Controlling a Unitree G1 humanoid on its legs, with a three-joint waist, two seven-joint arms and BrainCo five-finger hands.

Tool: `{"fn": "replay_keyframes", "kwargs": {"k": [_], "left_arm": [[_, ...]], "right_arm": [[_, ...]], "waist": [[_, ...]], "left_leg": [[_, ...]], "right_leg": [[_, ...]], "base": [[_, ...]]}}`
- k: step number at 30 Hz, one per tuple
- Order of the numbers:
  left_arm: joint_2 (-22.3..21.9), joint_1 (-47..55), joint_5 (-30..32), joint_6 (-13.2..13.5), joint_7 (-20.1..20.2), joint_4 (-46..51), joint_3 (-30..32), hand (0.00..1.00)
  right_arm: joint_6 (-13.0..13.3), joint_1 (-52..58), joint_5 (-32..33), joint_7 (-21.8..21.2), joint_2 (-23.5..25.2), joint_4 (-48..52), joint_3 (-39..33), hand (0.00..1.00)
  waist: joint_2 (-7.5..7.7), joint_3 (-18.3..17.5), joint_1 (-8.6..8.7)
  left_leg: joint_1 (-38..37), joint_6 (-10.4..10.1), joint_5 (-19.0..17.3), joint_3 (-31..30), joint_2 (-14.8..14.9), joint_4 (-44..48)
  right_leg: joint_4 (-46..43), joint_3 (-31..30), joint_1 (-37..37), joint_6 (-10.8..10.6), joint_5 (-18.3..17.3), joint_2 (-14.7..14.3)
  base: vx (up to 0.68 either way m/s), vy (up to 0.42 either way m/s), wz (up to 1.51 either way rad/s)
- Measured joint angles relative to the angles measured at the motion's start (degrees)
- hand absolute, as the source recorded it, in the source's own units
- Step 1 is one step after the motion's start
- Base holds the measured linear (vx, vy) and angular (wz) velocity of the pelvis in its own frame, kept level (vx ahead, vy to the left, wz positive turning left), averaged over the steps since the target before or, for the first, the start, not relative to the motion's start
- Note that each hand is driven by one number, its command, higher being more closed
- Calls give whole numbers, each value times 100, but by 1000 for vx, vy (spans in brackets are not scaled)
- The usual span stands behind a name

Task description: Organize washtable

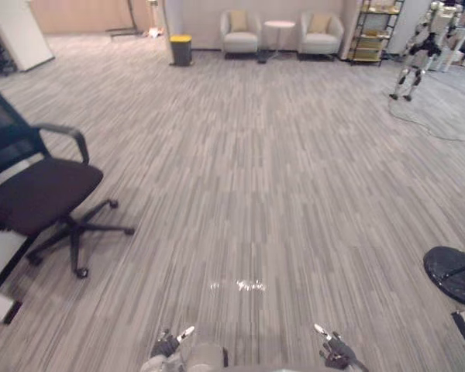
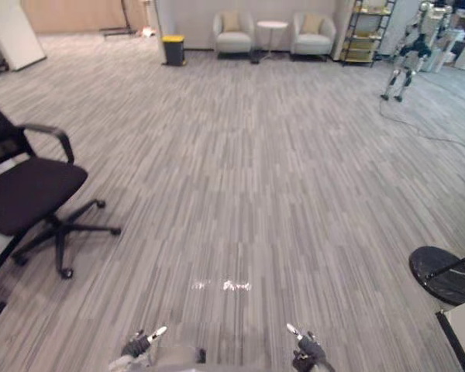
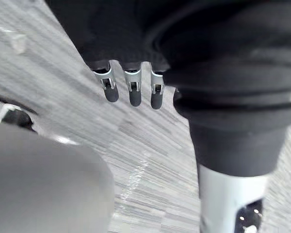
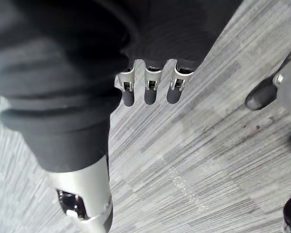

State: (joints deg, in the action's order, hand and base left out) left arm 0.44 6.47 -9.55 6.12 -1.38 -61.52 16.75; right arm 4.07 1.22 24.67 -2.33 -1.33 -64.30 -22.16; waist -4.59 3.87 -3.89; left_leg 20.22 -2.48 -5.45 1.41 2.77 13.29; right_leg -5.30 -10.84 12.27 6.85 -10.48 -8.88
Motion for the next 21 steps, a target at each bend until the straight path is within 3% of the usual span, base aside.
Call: {"fn": "replay_keyframes", "kwargs": {"k": [2,3,5,6,7,9,11,13,15,16,17,18,19,21], "left_arm": [[77,202,11,-34,4,-7,120,0],[154,591,17,-91,4,-128,215,0],[208,499,14,-84,5,-104,160,0],[206,474,12,-73,7,-96,117,0],[280,344,10,-65,8,-80,-8,0],[364,149,-4,-69,18,-97,-165,0],[334,54,-26,-58,9,-100,-178,0],[303,16,-117,-50,8,-95,-276,0],[256,-23,-127,-44,9,-102,-290,0],[218,-39,-129,-40,11,-99,-330,0],[201,-41,-154,-16,12,-95,-334,0],[304,-49,-158,11,15,-88,-324,0],[325,-60,-153,6,4,-111,-300,0],[243,-24,-156,1,6,-151,-245,0]], "right_arm": [[-12,26,-2,11,21,-5,19,0],[-4,177,-60,-20,191,17,235,0],[-11,187,-84,-41,270,25,132,0],[-11,185,-99,-49,271,23,95,0],[-14,185,-159,-105,279,22,-112,0],[-15,206,-240,-149,293,21,-219,0],[-14,279,-260,-141,206,18,-207,0],[3,383,-265,-140,92,31,52,0],[2,455,-264,-140,55,5,144,0],[-4,494,-264,-137,56,-63,140,0],[-11,484,-235,-127,74,-190,96,0],[-20,500,-237,-125,133,-233,149,0],[-33,507,-211,-123,157,-237,177,0],[-33,508,-231,-121,158,-233,269,0]], "waist": [[161,-75,-23],[425,-282,-104],[513,-316,-159],[502,-324,-161],[466,-312,-135],[624,-199,-63],[668,-158,-18],[540,-147,-3],[525,-164,36],[545,-162,109],[650,-162,196],[874,-170,175],[926,-168,185],[853,-284,196]], "left_leg": [[-39,257,634,29,-187,-119],[-563,809,1050,501,-433,-297],[-902,978,893,547,-623,-346],[-993,1024,859,534,-660,-346],[-1234,1032,654,286,-734,-369],[-1551,1015,474,109,-945,-485],[-1953,1071,387,50,-946,-594],[-2261,1049,352,10,-779,-802],[-2276,1037,347,-111,-640,-848],[-2260,993,330,-252,-615,-844],[-2274,925,344,-383,-682,-861],[-2282,841,357,-416,-863,-870],[-2304,810,372,-472,-916,-865],[-2320,693,446,-608,-839,-1000]], "right_leg": [[-23,-167,175,-217,-270,200],[-1470,-626,-140,-557,-445,462],[-2730,-680,-404,-866,-299,550],[-2905,-678,-410,-960,-240,577],[-3394,-595,-554,-1312,142,584],[-4298,-305,-897,-1399,623,759],[-4824,139,-1251,-1025,232,918],[-4262,520,-1585,-684,-231,985],[-3206,648,-1808,-713,-366,916],[-2403,658,-1762,-731,-319,917],[-1442,697,-1605,-776,-15,1024],[-1073,682,-1620,-851,313,1252],[-1135,697,-1641,-962,436,1340],[-968,857,-1641,-953,403,1296]], "base": [[882,306,-48],[1190,370,-66],[838,287,-21],[419,183,21],[299,134,16],[200,76,34],[81,42,16],[7,32,2],[-6,-40,27],[19,-102,62],[25,-123,62],[46,-164,50],[51,-178,40],[78,-167,34]]}}
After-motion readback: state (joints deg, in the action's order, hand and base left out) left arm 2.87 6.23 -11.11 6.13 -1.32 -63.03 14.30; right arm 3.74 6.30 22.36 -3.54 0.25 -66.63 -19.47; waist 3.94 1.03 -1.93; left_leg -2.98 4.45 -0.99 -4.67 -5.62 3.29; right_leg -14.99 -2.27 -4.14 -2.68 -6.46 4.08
